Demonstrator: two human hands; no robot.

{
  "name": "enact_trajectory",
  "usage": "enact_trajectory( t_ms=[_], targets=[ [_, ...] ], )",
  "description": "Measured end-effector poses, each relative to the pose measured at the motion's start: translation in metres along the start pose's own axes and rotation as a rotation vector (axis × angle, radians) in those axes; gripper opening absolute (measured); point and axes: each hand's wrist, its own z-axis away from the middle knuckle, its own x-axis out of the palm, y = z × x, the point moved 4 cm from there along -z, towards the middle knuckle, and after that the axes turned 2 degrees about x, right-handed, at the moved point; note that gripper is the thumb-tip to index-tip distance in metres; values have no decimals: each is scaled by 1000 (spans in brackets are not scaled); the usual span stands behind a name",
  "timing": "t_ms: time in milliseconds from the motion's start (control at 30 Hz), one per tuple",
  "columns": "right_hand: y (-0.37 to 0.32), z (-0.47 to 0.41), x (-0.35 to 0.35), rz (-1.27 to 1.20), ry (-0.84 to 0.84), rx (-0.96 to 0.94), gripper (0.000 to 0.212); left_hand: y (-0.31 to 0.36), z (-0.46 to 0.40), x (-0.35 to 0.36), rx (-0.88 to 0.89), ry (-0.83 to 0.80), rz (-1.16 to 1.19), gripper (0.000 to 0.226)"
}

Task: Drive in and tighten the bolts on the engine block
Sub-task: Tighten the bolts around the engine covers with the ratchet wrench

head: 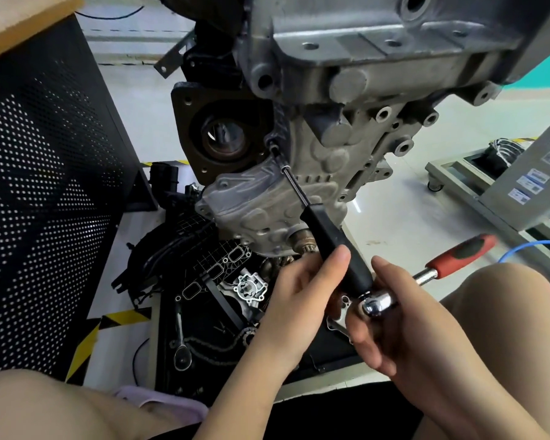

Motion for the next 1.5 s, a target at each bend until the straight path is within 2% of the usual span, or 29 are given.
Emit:
enact_trajectory(
  t_ms=[33,100,200,233,333,433,533,667,767,867,933,1000,1067,1233,1333,1433,1500],
  targets=[
    [0,0,2,-85,-42,54,44,0,0,0,-24,-10,37,56],
    [0,1,4,-232,-106,157,52,2,0,2,-33,-37,101,29],
    [1,1,3,-267,-115,198,57,0,-1,3,-7,-44,133,22],
    [0,1,3,-227,-101,175,55,-1,-1,2,-2,-25,140,26],
    [-3,1,3,-62,-11,38,44,-1,-1,-1,34,44,101,62],
    [-9,2,0,144,91,-110,39,5,0,-4,132,138,-23,61],
    [-15,3,-4,258,173,-200,39,8,3,-5,193,164,-141,59],
    [-17,5,-3,241,150,-199,33,7,3,-1,172,119,-109,50],
    [-11,5,1,108,46,-108,36,-1,1,3,15,24,26,61],
    [-5,3,5,-63,-66,21,44,-2,1,4,-87,-26,165,56],
    [-3,3,6,-108,-87,66,49,-2,0,2,-78,-22,164,53],
    [-2,3,6,-96,-78,56,46,-2,0,2,-70,-8,145,71],
    [-3,3,7,-42,-44,3,42,-1,1,1,-54,25,131,79],
    [-8,4,1,152,140,-151,27,2,1,-3,65,131,38,68],
    [-11,5,0,176,175,-200,17,6,3,-4,114,155,-51,63],
    [-9,5,3,108,103,-162,39,5,4,-3,107,123,-34,67],
    [-6,6,6,31,24,-97,38,0,3,0,25,49,40,76]
  ],
)
